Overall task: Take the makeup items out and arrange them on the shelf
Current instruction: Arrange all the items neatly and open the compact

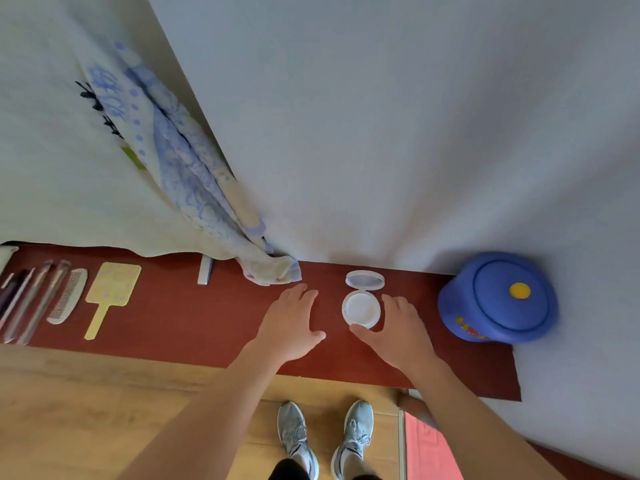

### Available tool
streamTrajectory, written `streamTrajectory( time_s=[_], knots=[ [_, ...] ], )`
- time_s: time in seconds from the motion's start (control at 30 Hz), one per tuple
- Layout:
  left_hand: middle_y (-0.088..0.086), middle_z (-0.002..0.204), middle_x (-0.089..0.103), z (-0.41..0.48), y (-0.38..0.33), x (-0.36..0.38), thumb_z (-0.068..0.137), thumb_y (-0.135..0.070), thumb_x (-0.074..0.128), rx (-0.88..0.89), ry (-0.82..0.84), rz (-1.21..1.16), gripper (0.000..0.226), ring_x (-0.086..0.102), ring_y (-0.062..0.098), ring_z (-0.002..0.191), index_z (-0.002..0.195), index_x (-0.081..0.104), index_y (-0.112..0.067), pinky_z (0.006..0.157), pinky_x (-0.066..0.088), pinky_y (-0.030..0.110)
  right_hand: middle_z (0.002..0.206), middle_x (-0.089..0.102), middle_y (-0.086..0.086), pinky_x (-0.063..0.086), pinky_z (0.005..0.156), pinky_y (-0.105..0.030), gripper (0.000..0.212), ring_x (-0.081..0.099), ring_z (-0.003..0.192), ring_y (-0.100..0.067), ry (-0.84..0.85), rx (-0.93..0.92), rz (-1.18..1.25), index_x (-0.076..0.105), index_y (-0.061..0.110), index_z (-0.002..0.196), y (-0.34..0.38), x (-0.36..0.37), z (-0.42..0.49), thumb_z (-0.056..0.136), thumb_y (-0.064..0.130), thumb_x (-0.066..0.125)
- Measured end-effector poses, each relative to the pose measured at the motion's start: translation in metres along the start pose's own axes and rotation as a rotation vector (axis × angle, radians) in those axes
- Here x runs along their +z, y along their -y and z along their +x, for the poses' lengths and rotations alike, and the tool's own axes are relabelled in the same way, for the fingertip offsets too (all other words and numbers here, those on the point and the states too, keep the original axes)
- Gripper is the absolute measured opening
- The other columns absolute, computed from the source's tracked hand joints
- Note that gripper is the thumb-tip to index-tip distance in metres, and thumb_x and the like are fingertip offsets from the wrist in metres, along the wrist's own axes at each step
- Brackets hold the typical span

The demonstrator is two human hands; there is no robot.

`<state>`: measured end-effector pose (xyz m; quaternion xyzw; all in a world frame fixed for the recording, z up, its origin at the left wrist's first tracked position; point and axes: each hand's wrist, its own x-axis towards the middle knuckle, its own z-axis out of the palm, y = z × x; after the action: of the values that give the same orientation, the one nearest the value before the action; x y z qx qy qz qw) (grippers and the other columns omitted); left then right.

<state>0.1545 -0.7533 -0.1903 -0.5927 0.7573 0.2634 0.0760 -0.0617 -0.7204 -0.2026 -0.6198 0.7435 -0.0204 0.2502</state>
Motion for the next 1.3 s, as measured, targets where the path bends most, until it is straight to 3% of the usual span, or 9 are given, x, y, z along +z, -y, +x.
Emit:
streamTrajectory(
  time_s=[0.07,0.3,0.6,1.3],
  knots=[
    [0.003,0.161,0.021,0.003,0.001,0.008,0.083,-0.049,0.069,0.005,0.005,0.02,0.087,0.022,0.023,0.147,0.153,0.026,-0.023,0.117,0.03,0.038,0.114,0.052,0.001,0.047,0.088,-0.035,0.076,0.051,0.109,-0.02,-0.012,-0.004,0.046,0.05,0.02,0.118,0.002,0.009,0.002,0.067,0.074,0.067],
    [0.001,0.158,0.023,0.008,0.004,0.029,0.08,-0.049,0.074,0.027,-0.021,0.106,0.09,0.023,0.023,0.144,0.152,0.027,-0.024,0.114,0.033,0.039,0.117,0.048,0.002,0.045,0.092,-0.034,0.08,0.05,0.11,-0.019,-0.053,0.024,0.114,0.047,0.023,0.126,0.005,0.028,0.008,0.064,0.063,0.077],
    [-0.001,0.158,0.023,0.01,0.007,0.032,0.08,-0.05,0.074,0.048,-0.049,0.121,0.089,0.024,0.023,0.143,0.152,0.028,-0.025,0.114,0.032,0.039,0.118,0.046,0.0,0.046,0.089,-0.032,0.078,0.052,0.109,-0.019,-0.099,0.018,0.06,0.047,0.02,0.126,0.002,0.037,0.017,0.066,0.059,0.078],
    [0.001,0.156,0.028,0.0,0.03,0.034,0.082,-0.05,0.072,0.053,-0.103,0.092,0.084,0.026,0.023,0.143,0.15,0.032,-0.022,0.114,0.032,0.039,0.123,0.039,0.005,0.043,0.091,-0.025,0.075,0.051,0.108,-0.015,-0.077,-0.041,0.209,0.045,0.023,0.13,0.032,0.028,0.014,0.069,0.045,0.082]
  ],
)
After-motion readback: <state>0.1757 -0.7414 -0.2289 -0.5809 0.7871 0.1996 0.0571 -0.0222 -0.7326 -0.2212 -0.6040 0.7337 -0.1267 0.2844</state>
